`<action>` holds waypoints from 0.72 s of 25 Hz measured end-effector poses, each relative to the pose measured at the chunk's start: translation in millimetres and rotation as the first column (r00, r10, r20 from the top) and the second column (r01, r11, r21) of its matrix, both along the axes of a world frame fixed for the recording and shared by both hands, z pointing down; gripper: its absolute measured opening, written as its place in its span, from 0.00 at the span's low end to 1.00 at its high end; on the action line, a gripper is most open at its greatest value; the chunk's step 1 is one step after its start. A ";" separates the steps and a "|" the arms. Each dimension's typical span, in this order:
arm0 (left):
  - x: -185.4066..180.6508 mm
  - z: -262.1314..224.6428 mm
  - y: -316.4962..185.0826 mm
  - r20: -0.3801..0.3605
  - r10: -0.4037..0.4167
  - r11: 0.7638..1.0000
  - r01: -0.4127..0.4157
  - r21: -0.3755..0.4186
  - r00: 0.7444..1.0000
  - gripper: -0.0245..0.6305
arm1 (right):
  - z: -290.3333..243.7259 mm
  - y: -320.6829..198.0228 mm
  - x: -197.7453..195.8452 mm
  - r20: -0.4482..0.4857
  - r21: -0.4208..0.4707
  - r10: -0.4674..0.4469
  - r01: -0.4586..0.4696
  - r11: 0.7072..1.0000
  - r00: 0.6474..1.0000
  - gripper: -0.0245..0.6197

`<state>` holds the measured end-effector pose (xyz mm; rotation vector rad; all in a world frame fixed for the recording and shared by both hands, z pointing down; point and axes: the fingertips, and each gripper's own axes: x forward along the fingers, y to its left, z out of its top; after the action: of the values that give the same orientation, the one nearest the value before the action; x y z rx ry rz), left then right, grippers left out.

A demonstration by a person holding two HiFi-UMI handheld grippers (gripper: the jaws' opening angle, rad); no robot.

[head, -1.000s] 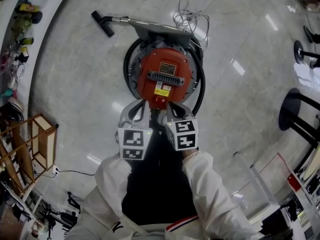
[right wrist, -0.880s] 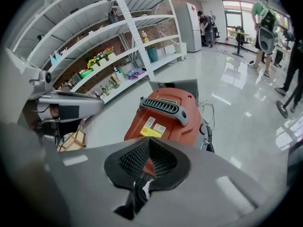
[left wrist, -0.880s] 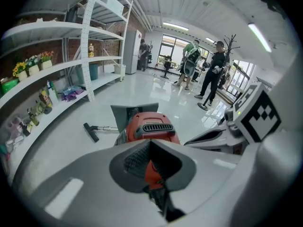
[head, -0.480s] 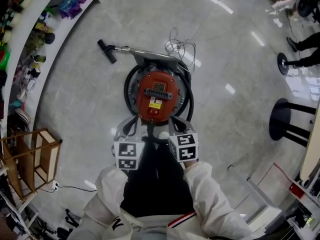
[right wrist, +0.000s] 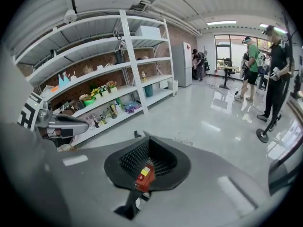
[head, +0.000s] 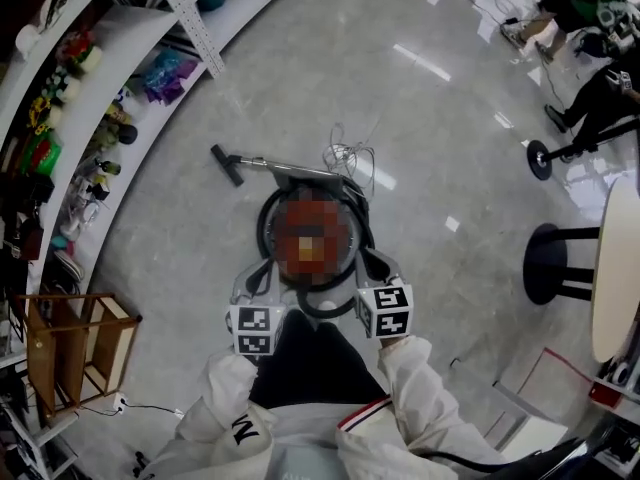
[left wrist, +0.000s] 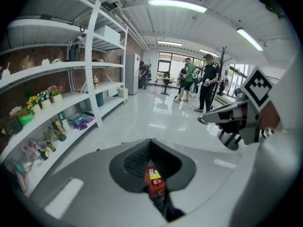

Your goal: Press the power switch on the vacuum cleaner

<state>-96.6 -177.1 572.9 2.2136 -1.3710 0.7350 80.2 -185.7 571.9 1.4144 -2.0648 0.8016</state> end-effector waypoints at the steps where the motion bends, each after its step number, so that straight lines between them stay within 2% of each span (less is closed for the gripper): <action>1: -0.9 -9.1 -1.3 0.000 0.000 1.000 0.000 0.012 1.000 0.04 | -12.2 -2.3 2.9 0.001 0.018 0.006 -0.006 1.000 1.000 0.04; 9: -9.4 -74.7 -12.3 0.006 -0.011 0.995 0.010 0.103 1.000 0.04 | -88.8 -7.1 3.9 0.022 0.128 -0.003 0.001 0.992 1.000 0.04; 18: 12.9 -140.1 -27.1 -0.024 0.023 0.977 -0.018 0.212 0.999 0.04 | -144.4 -8.6 -10.5 0.065 0.229 -0.050 0.034 0.973 0.997 0.04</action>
<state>-83.7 -204.1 432.8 2.3942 -1.4757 0.5874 69.7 -194.3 427.5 1.4743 -2.2931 0.6205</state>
